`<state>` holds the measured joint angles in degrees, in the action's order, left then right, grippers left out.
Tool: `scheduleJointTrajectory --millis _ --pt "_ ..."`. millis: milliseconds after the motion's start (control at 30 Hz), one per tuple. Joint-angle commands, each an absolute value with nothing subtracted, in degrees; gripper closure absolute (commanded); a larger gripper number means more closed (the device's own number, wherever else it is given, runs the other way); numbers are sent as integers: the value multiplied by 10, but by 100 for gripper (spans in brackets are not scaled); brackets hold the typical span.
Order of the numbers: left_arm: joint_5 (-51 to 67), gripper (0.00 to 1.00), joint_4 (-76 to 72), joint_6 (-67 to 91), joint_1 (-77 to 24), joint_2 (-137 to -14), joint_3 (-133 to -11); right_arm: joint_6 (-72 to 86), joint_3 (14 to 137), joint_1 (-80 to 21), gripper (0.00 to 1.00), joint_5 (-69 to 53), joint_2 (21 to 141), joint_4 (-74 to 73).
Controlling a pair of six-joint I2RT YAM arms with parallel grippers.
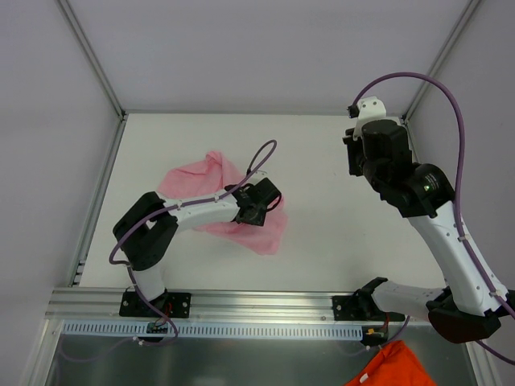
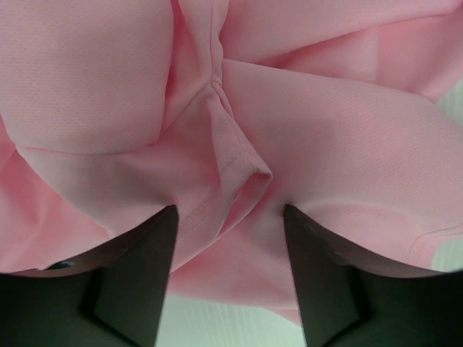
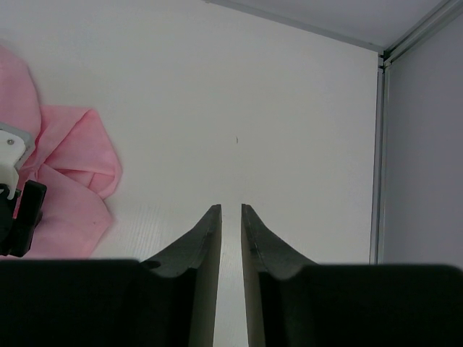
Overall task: Fold and stack the t-shirts
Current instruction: Flatten out the tshirt
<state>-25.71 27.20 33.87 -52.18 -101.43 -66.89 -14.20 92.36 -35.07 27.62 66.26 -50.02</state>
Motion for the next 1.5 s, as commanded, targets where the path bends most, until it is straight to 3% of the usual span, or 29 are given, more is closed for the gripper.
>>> scheduleJointTrajectory --millis 0,133,467,867,1467 --pt "-259 44 260 339 -527 -1020 -664 -146 943 -348 79 275 646 -498" --pt "-263 55 262 338 -526 -1022 -670 -142 931 -348 79 269 647 -497" --pt "-277 64 272 339 -526 -1031 -673 -137 924 -348 79 250 653 -487" --pt "-329 65 311 359 -526 -1051 -698 -138 921 -348 79 224 660 -483" --pt "-348 59 277 330 -526 -1009 -701 -135 917 -347 80 199 679 -483"
